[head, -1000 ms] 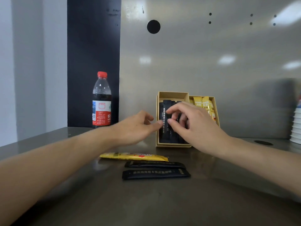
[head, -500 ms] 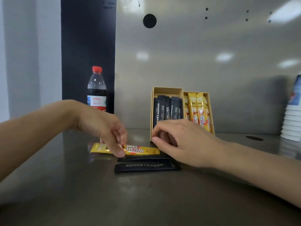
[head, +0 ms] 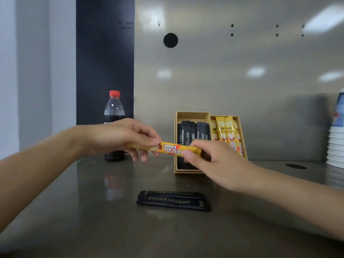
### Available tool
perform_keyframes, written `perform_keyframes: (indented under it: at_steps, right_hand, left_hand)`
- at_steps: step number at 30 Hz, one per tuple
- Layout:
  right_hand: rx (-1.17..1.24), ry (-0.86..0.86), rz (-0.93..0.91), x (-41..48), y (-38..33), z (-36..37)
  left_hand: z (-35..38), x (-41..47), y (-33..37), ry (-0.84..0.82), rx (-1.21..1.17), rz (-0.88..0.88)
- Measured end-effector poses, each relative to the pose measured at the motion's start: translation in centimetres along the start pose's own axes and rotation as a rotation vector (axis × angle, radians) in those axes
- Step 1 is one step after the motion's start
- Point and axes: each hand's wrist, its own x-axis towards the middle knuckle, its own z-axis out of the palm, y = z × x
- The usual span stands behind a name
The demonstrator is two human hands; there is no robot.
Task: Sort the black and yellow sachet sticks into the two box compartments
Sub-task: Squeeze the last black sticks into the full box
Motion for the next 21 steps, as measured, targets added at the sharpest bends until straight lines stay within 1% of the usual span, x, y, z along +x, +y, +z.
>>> perform_keyframes:
  at_steps: [5,9,16,18,21]
  right_hand:
    - [0.061,-0.004,0.002,-0.1,0.1,0.2]
    - [-0.002,0.051,-0.077,-0.3,-0.4,0.6]
    - [-0.125,0.245,-0.093,0.1,-0.8,-0.2]
    - [-0.095,0.318,-0.081,0.4,-0.5,-1.0]
    - [0.045,0.459,0.006,1.4,1.1,-2.8]
  left_hand:
    - [0.2,-0.1,0.2,0.059,0.025,0.004]
    - [0.9,0.3,0.6,0.098,0.028,0.031]
    - [2.3,1.0,1.3,0.240,-0.003,0.146]
    - [2.4,1.1,1.4,0.271,-0.009,0.146]
    - [2.3,1.2,1.3,0.310,0.001,0.124]
